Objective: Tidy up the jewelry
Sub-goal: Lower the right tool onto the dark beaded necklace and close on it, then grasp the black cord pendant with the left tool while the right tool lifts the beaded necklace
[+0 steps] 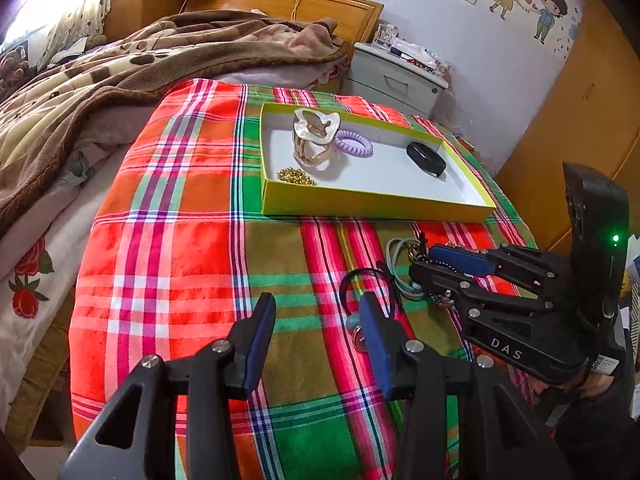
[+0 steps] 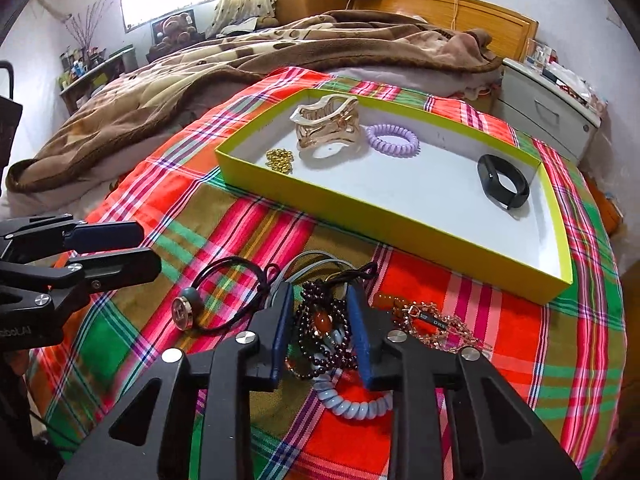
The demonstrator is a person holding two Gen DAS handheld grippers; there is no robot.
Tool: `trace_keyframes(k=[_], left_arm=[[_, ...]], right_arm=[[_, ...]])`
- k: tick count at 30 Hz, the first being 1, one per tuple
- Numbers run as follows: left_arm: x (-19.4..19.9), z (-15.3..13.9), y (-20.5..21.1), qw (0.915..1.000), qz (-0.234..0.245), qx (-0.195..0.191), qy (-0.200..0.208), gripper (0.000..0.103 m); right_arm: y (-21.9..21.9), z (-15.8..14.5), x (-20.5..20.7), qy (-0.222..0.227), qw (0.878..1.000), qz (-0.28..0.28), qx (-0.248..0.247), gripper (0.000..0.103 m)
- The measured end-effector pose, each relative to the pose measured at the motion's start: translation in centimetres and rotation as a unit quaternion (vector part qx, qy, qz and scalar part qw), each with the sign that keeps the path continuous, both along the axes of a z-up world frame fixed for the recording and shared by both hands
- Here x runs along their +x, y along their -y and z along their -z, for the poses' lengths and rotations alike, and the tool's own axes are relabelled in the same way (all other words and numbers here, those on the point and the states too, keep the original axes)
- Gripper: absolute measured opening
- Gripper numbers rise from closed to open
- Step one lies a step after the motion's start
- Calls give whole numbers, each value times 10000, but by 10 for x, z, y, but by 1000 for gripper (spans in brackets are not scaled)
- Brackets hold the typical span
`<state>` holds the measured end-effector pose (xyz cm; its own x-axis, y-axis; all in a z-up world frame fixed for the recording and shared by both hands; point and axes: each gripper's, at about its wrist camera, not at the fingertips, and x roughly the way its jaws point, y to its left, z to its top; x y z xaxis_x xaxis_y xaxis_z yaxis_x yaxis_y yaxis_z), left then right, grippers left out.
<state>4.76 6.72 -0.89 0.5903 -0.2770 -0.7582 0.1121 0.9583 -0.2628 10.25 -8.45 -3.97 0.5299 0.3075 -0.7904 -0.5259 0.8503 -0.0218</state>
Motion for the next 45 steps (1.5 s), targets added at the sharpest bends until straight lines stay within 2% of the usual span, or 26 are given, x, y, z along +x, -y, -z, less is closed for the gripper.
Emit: trace_keyframes(k=[5,15,18,22,31,34,38,40,41,45], left_arm=[[-1,4,5,9999,67,-8,-77,45],[0,12,24,9994,242,122,-231,45],[1,13,30,9990,258,257,-247,45],[1,15,41,9975,212,635,-243,45],[1,16,49,9935,135,1114,-179,45],[1,16,48,9935,88,1121,-202,46],[0,16,47,9934,48,1126,-207,39],[-1,15,47,9938,88,1089,-206,30],[-1,15,47,9942,111,1053,-209,22],[-1,15,47,9949,121,979,-216,22]], right_arm=[[5,-4,-3,58,9999,8,103,17],[28,-24,-5,266,9968,281,699,16],[36,-31,-7,355,9949,365,870,16],[46,-39,-8,458,9921,492,1058,16],[64,-45,-11,558,9882,684,1250,16],[67,-46,-13,594,9874,704,1287,16],[68,-46,-13,602,9869,713,1317,16],[69,-46,-13,603,9866,720,1330,16],[70,-45,-14,603,9866,722,1330,16],[71,-45,-15,606,9866,734,1329,16]])
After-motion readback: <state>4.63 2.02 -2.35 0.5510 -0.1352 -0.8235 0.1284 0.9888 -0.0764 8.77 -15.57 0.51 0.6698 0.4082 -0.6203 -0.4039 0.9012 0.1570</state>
